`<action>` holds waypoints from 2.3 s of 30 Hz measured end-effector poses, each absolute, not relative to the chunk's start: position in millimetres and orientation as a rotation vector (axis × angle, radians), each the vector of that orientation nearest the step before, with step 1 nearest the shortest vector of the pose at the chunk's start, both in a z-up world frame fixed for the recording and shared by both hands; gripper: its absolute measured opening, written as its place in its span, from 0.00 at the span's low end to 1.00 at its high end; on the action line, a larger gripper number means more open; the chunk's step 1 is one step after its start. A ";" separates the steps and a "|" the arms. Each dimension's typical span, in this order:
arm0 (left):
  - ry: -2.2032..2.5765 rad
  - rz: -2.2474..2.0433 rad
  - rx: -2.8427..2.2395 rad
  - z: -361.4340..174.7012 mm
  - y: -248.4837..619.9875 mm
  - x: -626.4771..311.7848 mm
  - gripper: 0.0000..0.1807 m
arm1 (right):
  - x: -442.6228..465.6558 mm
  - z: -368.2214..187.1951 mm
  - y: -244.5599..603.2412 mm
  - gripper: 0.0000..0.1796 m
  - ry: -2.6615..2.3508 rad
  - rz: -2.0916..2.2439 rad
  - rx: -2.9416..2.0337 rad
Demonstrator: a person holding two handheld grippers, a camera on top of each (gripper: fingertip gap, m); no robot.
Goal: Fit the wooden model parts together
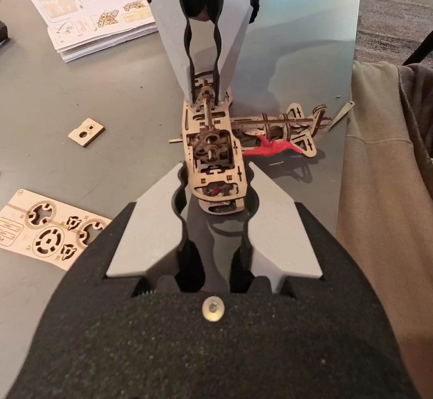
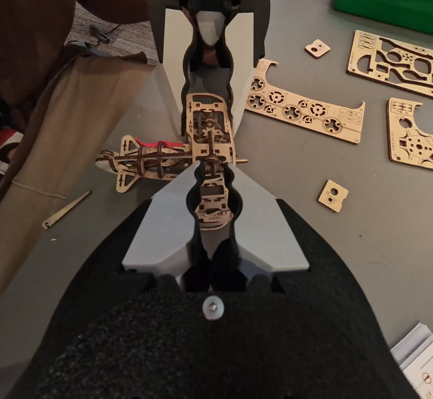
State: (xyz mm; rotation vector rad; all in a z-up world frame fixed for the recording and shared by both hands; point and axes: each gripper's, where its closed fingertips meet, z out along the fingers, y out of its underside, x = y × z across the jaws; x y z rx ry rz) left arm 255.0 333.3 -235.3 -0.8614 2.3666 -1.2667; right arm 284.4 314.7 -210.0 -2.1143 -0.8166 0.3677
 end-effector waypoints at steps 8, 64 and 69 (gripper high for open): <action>2.375 -1.264 -0.829 -235.1 331.3 252.6 0.25 | 284.1 -208.6 315.0 0.08 -0.623 0.566 -2.113; 2.337 -1.487 -0.822 -214.4 348.8 256.1 0.00 | 282.4 -210.5 323.0 0.08 -0.789 0.330 -2.052; 2.286 -1.452 -0.815 -212.5 355.9 254.9 0.11 | 281.9 -210.6 324.8 0.08 -0.756 0.325 -2.077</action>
